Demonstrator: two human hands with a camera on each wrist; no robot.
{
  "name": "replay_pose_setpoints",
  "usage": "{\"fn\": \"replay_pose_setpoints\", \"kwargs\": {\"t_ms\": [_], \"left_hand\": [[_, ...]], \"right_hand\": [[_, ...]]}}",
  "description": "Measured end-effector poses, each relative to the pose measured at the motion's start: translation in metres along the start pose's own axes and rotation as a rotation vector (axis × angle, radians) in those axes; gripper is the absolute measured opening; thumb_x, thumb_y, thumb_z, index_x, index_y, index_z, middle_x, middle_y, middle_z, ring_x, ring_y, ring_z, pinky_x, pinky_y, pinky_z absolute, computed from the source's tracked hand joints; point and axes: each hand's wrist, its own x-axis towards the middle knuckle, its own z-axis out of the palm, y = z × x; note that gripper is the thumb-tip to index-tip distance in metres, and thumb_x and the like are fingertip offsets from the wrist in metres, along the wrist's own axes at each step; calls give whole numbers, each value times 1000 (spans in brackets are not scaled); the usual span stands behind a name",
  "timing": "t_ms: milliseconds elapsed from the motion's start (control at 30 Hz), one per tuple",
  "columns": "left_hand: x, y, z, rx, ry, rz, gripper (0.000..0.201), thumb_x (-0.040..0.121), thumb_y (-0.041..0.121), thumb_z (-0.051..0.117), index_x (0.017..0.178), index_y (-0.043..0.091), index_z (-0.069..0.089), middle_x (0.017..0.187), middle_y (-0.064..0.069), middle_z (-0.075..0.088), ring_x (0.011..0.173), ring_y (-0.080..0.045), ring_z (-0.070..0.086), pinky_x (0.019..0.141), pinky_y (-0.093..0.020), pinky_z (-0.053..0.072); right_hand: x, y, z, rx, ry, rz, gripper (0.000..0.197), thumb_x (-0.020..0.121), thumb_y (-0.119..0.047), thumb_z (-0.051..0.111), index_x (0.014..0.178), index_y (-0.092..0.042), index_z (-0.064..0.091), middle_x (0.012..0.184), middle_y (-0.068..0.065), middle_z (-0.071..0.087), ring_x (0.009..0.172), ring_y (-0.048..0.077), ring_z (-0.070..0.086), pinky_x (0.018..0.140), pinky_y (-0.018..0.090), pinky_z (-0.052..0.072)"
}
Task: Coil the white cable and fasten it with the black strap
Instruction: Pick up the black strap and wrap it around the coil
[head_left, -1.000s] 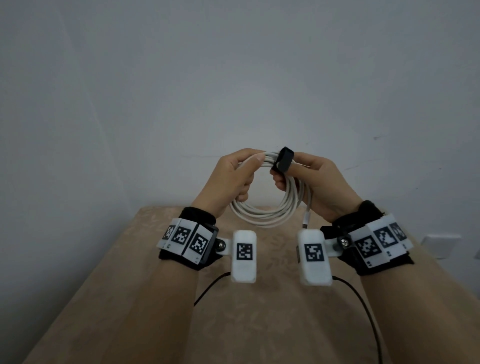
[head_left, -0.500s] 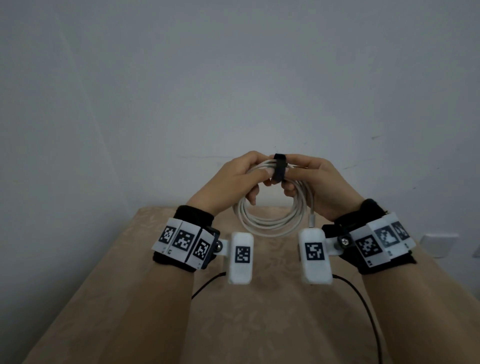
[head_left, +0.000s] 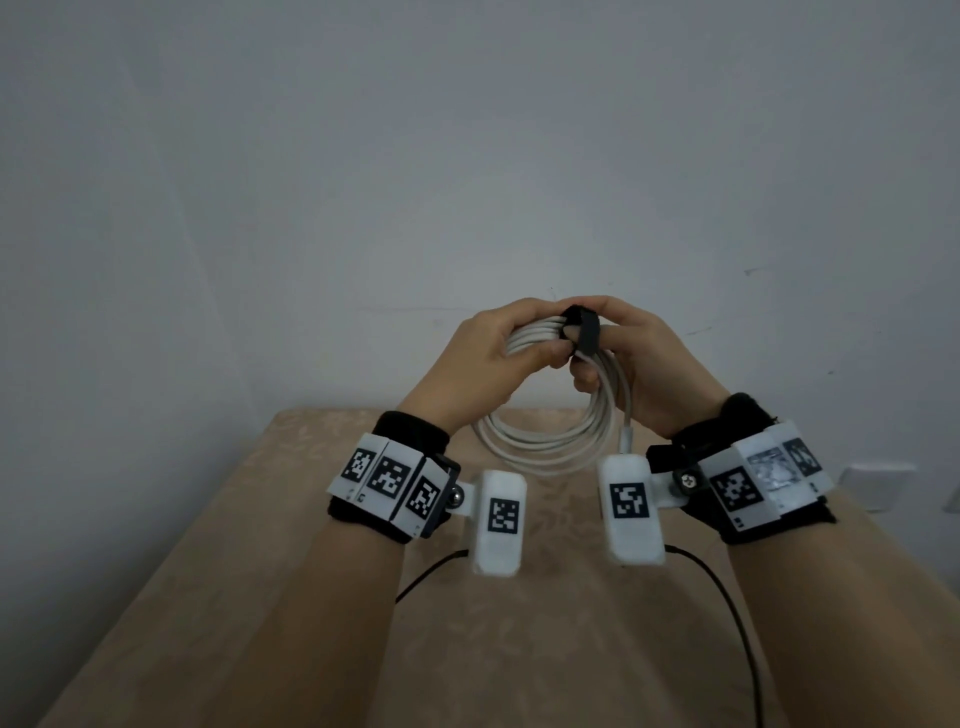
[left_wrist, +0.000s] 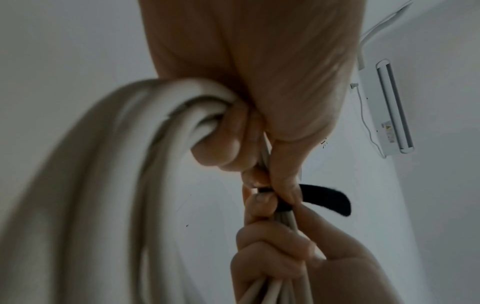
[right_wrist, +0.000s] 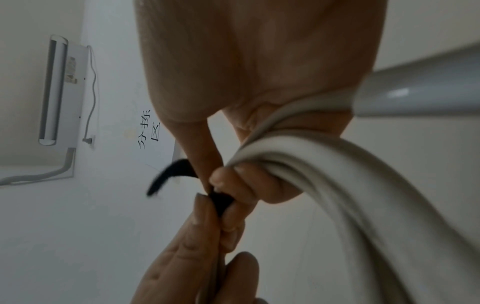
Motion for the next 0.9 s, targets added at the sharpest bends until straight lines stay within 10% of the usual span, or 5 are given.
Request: {"fn": "replay_pose_setpoints", "kwargs": {"t_ms": [667, 900], "left_hand": [[1, -2, 6, -215, 91, -70, 17, 92, 0, 56, 106, 4, 65, 48, 16, 55, 38, 3, 45, 42, -4, 31], [4, -8, 5, -168, 146, -146, 16, 89, 3, 60, 101, 4, 71, 51, 14, 57, 36, 2, 42, 40, -6, 28]], "right_hand": [[1, 8, 0, -93, -27, -75, 31, 94, -21, 56, 114, 2, 60, 71, 16, 67, 48, 16, 52, 48, 22, 46], [7, 8, -3, -449, 242, -378, 9, 81, -18, 74, 89, -23, 72, 89, 2, 73, 83, 21, 68, 76, 36, 56]]}}
